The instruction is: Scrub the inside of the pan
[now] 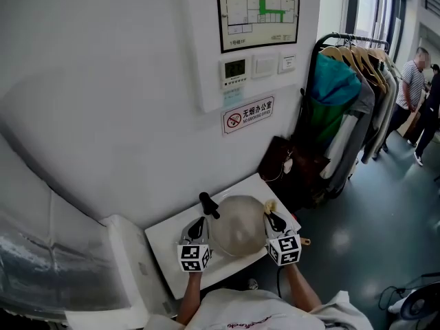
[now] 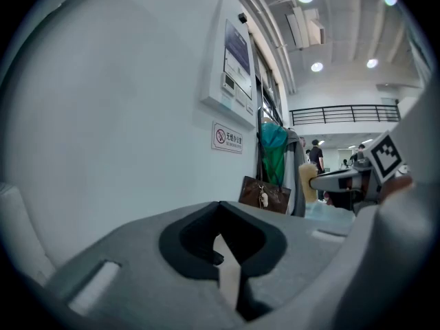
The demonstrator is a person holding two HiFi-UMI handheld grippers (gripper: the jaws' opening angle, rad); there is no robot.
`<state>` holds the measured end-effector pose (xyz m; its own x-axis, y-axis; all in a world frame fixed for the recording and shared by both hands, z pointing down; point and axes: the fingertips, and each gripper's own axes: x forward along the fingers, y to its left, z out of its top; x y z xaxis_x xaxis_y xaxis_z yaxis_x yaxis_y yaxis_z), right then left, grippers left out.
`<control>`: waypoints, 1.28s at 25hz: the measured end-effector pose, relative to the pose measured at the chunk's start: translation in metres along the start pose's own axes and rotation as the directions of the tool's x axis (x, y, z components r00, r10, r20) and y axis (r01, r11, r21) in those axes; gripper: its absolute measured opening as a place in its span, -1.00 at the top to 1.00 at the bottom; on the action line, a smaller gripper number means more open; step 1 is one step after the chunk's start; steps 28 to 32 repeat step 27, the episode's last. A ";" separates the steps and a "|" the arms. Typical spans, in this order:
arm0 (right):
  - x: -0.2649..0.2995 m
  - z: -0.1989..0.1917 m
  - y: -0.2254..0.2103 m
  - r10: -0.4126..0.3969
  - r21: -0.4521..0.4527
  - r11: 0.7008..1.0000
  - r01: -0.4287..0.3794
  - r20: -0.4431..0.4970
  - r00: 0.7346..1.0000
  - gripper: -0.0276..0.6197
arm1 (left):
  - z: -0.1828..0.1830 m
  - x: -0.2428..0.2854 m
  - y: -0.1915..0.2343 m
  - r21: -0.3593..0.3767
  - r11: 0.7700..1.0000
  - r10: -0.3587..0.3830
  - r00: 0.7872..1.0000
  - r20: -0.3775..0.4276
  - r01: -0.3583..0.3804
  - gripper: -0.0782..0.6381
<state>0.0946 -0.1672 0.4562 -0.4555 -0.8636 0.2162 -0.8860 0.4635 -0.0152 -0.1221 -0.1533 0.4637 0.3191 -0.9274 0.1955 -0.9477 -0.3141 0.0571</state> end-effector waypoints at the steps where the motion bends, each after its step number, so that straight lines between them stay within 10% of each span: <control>1: 0.001 0.000 0.001 0.000 -0.001 1.000 0.000 -0.001 1.000 0.76 | 0.000 0.000 0.000 -0.001 1.000 -0.002 1.000 0.000 0.002 0.78; 32: 0.020 -0.007 -0.002 0.000 0.027 1.000 0.000 -0.020 1.000 0.76 | -0.005 0.013 0.014 -0.021 1.000 0.008 1.000 -0.011 -0.008 0.78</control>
